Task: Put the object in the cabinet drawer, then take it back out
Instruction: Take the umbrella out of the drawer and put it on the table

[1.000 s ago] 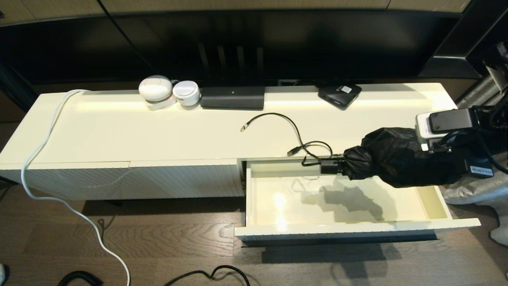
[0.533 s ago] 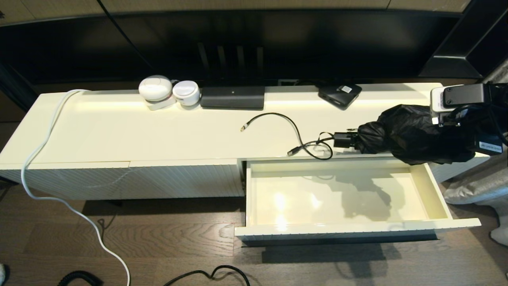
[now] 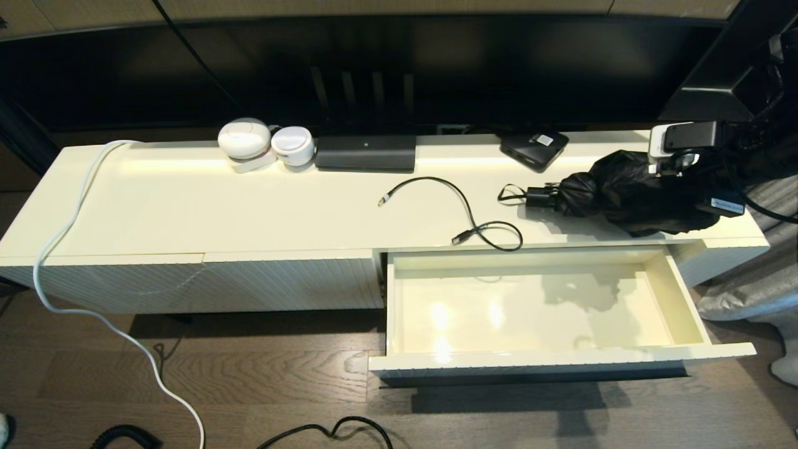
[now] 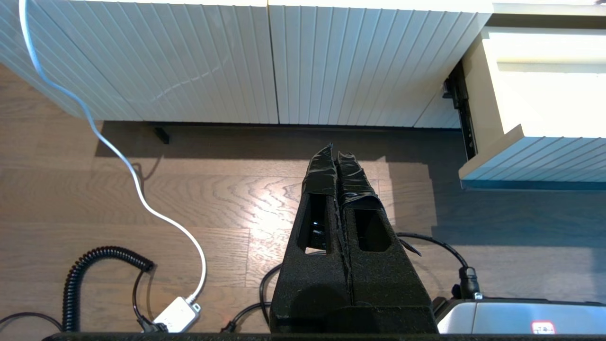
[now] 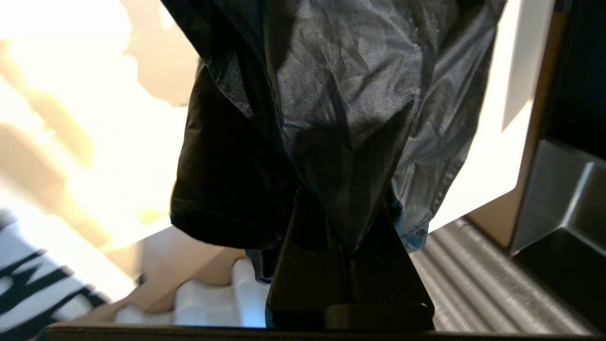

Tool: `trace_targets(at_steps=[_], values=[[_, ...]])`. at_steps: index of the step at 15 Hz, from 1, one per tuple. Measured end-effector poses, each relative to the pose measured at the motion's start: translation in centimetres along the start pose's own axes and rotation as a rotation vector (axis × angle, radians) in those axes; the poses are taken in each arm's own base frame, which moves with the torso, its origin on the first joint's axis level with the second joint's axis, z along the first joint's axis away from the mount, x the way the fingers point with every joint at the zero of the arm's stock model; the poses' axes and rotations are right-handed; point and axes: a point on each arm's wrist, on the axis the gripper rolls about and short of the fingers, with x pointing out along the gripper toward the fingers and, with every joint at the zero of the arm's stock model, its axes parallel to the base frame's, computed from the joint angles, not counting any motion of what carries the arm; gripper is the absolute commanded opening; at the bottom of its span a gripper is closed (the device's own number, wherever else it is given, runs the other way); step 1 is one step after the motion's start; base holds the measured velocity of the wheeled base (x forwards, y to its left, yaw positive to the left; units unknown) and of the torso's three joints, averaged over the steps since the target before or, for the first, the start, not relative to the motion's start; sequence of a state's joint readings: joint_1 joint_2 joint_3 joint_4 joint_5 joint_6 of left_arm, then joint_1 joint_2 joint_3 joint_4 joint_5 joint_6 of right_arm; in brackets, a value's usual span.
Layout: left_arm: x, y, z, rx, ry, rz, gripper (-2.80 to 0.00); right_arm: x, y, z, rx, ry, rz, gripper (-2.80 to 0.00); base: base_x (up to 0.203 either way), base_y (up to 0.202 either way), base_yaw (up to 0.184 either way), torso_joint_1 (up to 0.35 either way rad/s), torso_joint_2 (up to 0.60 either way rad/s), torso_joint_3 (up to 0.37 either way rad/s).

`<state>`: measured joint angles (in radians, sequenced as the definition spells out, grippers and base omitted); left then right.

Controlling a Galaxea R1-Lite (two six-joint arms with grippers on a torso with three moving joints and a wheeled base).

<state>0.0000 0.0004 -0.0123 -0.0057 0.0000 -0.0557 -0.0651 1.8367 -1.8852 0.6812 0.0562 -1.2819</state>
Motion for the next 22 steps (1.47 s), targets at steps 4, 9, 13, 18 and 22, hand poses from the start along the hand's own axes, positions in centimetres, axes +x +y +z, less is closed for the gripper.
trace_targets(at_steps=[4,9,13,18,22], values=[[0.0,0.0,0.0,0.0,0.0,-0.001,-2.8,2.8,-0.7,-0.4,0.014,0.004,-0.026,-2.8,0.0,0.0,0.0,0.0,0.0,0.0],[0.0,0.0,0.0,0.0,0.0,-0.001,-2.8,4.9,-0.8,-0.4,0.05,0.0,-0.039,-2.8,0.0,0.0,0.0,0.0,0.0,0.0],[0.0,0.0,0.0,0.0,0.0,-0.002,-2.8,5.2,-0.7,-0.2,0.048,-0.005,-0.028,0.0,0.0,0.0,0.0,0.0,0.0,0.0],[0.0,0.0,0.0,0.0,0.001,-0.001,-2.8,4.0,-0.6,0.0,0.046,-0.005,-0.023,0.0,0.0,0.0,0.0,0.0,0.0,0.0],[0.0,0.0,0.0,0.0,0.0,0.0,-2.8,1.0,0.1,0.0,0.045,0.009,0.02,0.0,0.0,0.0,0.0,0.0,0.0,0.0]])
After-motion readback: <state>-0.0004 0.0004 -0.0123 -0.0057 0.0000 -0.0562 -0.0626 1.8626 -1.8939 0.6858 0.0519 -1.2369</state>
